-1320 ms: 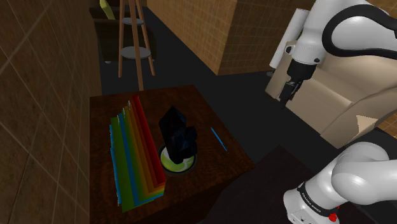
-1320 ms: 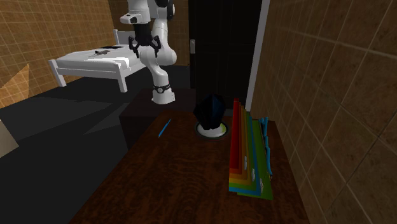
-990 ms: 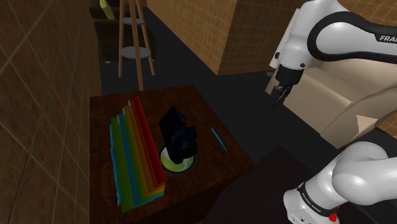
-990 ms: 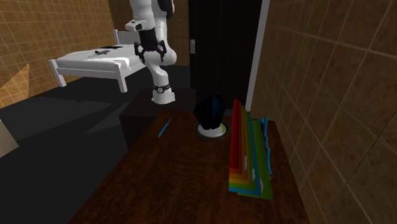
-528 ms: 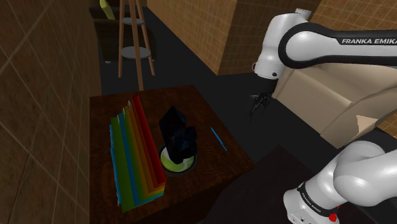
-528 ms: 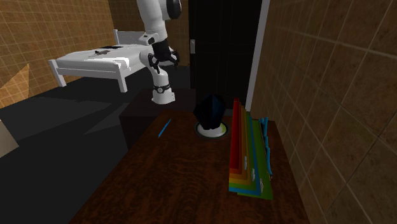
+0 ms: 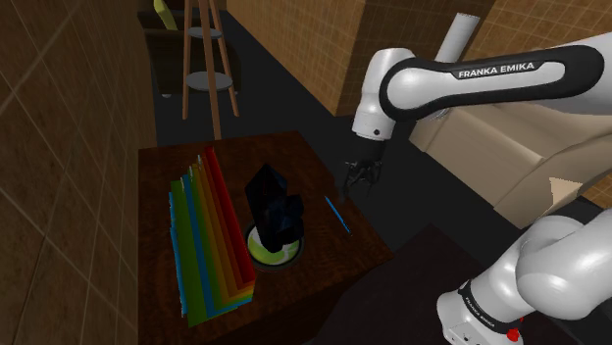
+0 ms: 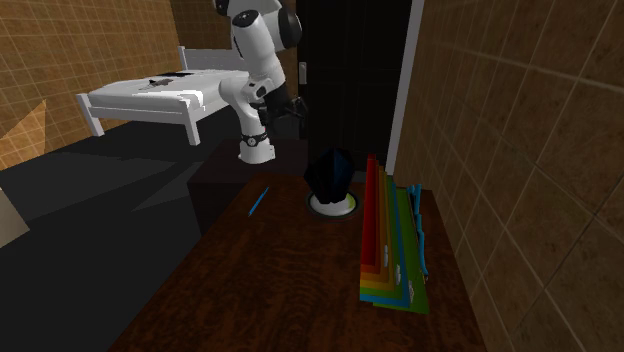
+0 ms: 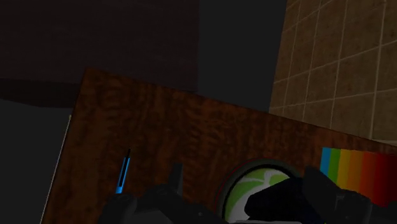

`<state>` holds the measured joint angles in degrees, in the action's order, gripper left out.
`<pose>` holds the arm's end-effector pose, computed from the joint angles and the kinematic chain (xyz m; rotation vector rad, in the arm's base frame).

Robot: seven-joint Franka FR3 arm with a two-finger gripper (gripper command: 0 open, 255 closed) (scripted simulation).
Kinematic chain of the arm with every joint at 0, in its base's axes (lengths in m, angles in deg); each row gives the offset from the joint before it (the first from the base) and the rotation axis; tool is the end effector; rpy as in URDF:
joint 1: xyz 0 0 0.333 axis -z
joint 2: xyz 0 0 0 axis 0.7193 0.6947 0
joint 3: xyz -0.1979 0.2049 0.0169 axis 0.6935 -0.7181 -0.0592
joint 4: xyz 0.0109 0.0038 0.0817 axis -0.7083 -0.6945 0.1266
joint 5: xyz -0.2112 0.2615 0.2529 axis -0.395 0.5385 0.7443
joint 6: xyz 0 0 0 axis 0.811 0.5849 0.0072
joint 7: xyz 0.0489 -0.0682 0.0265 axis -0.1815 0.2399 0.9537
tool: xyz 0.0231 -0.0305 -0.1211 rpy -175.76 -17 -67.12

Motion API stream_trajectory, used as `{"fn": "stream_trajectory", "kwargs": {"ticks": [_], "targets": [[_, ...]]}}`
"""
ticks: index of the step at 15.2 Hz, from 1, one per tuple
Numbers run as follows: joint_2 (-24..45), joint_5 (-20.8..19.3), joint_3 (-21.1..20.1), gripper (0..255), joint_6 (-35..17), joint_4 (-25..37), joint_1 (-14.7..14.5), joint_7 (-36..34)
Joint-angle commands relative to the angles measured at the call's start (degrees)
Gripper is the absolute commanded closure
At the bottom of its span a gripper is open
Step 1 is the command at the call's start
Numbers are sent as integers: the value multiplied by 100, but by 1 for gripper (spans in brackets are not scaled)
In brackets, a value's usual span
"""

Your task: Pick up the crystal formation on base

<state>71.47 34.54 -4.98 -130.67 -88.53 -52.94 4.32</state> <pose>0.4318 0.1890 0.3642 -2.8555 -0.0398 0.4047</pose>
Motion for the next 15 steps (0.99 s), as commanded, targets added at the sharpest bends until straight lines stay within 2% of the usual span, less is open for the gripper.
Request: {"fn": "stream_trajectory", "kwargs": {"ticks": [1, 10, 15], "targets": [[379, 215, -95, 0, -149, 229, -80, -142], [2074, 997, -438, 0, -817, 1307, -403, -570], [2288, 1032, -451, 0, -1138, 1170, -428, -420]]}}
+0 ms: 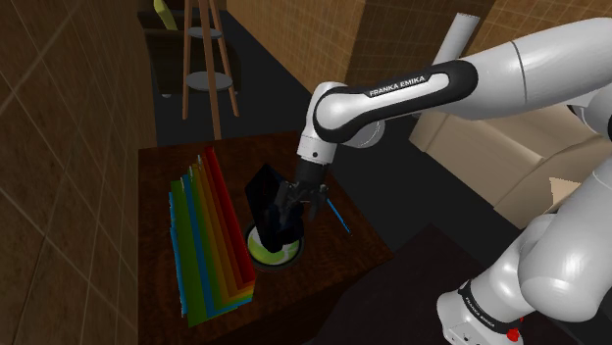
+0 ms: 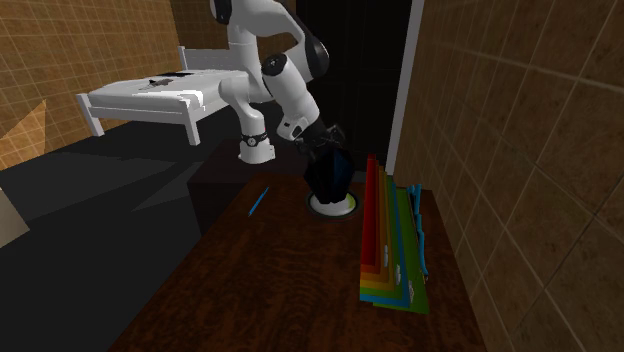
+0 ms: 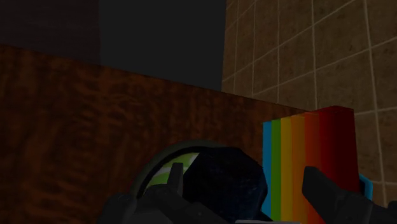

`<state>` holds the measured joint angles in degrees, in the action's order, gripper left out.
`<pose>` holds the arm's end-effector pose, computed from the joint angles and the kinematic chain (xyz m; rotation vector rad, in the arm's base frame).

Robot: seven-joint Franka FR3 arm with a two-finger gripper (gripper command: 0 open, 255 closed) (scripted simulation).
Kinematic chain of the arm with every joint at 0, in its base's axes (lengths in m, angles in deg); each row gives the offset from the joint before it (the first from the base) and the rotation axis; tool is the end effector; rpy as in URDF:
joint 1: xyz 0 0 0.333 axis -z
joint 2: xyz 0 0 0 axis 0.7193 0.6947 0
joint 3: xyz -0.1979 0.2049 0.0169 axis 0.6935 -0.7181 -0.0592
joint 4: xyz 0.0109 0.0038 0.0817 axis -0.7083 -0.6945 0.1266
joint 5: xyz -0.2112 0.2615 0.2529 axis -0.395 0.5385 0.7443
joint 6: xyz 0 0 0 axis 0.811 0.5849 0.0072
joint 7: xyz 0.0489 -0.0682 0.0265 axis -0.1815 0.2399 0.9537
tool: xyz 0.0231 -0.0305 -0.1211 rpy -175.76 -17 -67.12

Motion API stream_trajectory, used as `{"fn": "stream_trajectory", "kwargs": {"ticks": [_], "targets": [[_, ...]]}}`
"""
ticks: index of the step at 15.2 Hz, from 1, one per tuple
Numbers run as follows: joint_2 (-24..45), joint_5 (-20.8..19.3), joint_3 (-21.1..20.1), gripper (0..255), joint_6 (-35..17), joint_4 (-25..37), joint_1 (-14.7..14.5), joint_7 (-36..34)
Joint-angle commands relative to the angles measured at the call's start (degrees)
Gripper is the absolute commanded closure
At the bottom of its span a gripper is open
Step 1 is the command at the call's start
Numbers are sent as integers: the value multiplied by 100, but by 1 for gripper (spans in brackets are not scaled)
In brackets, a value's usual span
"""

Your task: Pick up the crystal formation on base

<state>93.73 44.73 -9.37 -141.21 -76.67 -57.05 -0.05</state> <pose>0.4741 0.2952 0.2815 -2.6755 0.0694 0.5109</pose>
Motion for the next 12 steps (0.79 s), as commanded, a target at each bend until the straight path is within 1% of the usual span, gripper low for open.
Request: {"fn": "stream_trajectory", "kwargs": {"ticks": [1, 4, 5, 12], "targets": [[109, 21, -14, 0, -148, -41, -22, 47], [183, 32, -18, 0, -248, -76, -30, 95], [174, 36, -17, 255, -252, -90, -28, 102], [180, 38, -18, 255, -260, -93, -30, 104]]}}
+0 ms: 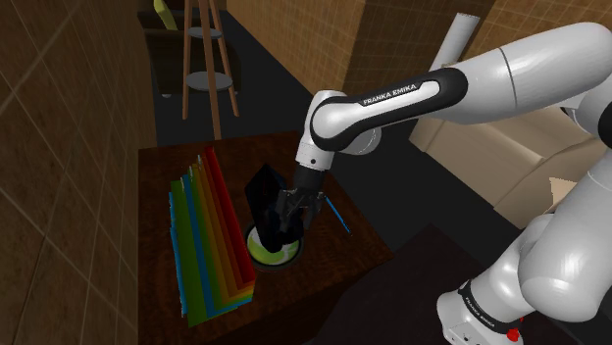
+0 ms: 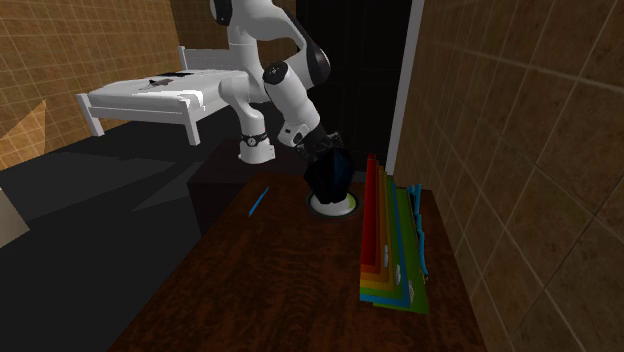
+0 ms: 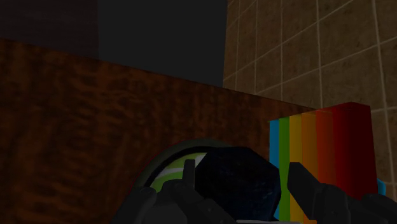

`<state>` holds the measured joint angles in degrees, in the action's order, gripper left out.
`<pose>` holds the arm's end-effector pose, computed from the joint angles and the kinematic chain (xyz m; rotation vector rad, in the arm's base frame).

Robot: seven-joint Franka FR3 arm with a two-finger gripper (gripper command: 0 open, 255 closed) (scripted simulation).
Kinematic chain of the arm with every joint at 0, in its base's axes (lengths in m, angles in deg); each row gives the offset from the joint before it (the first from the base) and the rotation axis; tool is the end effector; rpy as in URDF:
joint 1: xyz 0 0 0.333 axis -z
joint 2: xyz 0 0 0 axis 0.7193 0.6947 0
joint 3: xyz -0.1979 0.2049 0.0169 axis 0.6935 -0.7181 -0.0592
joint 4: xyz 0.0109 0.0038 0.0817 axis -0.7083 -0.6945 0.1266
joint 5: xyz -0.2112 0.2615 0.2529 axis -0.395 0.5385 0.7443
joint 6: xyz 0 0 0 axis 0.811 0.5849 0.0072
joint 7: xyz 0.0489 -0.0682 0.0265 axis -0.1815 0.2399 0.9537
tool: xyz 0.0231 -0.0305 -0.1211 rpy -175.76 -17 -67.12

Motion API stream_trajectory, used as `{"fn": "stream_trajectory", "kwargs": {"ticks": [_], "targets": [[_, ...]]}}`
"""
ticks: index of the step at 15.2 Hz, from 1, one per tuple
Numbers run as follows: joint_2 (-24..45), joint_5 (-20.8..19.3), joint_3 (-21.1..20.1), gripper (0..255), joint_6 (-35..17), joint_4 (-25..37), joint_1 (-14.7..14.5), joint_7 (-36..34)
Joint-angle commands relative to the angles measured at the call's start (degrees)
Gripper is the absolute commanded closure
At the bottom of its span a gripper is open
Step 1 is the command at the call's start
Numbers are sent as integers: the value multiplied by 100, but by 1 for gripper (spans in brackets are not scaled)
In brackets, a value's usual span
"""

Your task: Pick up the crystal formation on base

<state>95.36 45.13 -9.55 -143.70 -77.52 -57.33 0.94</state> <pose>0.4719 0.2967 0.2622 -2.6743 0.0698 0.5080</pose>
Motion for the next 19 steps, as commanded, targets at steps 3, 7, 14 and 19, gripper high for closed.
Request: {"fn": "stream_trajectory", "kwargs": {"ticks": [3, 7, 14, 19], "targets": [[-28, -15, 3, 255, 64, 31, 3, -35], [-207, -44, 13, 255, 320, 131, 23, -155], [-481, -91, 34, 255, 772, 352, 56, -365], [-587, -111, 45, 255, 977, 470, 69, -459]]}}
